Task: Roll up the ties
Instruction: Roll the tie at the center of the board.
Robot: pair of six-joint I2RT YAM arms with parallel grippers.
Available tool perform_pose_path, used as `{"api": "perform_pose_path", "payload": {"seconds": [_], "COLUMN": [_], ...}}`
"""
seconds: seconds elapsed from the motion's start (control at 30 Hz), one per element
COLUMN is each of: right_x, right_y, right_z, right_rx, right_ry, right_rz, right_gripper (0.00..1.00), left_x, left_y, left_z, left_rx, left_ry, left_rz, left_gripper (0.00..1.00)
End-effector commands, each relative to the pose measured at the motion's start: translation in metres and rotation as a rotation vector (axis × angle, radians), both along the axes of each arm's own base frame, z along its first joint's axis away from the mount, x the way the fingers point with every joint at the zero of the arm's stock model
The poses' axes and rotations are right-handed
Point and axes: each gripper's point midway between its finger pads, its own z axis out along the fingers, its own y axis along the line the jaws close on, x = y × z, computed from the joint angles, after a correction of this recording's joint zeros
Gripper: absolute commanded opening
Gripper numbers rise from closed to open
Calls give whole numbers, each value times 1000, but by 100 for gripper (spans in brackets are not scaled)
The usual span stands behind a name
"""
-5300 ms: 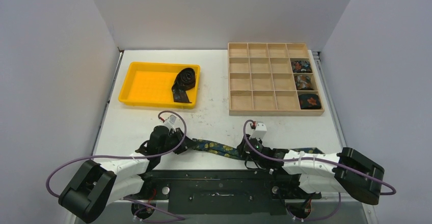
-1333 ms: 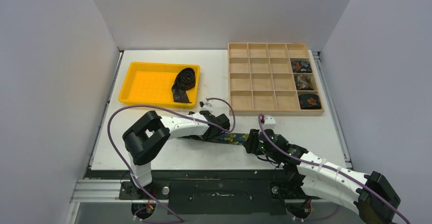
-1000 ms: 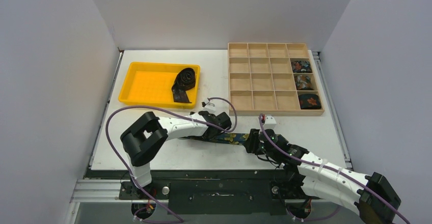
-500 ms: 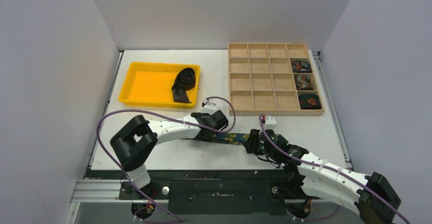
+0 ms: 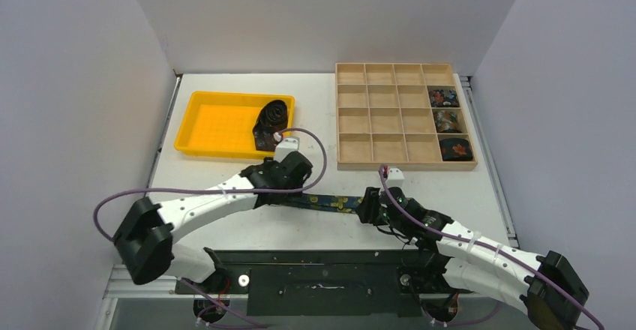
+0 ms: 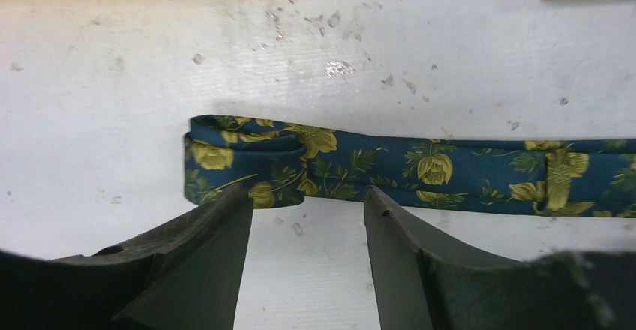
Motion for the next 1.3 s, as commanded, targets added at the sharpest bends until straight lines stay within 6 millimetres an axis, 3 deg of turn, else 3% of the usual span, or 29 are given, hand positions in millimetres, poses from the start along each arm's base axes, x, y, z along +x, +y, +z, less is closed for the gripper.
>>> {"api": "perform_pose_path", "payload": {"seconds": [0.0,0.13,0.17,0.3,0.43,0.57,0.87,1.27], "right_x": [18,23,25,32,37,50,63,68], "right_y": [35,69,80,131,185,219,245,238], "right_z": [44,60,63,67,70,58,28,0], "right_rx": [99,181,202,243,253,241,197,135], "right_ry": [-93,-106,-106,-89,-78,-47,-14,27], "right_rz": [61,115,129,186,243,266,280,253], "right_gripper": [43,43,43,42,42,44,47,46], "left_x": [3,2,1,-2,1,7,14,12], "left_y": [21,59,68,101,116,118,111,106], "left_z": [34,45,51,42,38,22,-2,-16], "left_rx": [-168,-316,-377,-517,-606,-628,-695,-693], "left_ry": [-73,-154,-191,-278,-296,-239,-234,-193], "left_rz": [60,167,196,312,404,437,438,423], "left_gripper": [54,57,61,79,85,87,89,90]}}
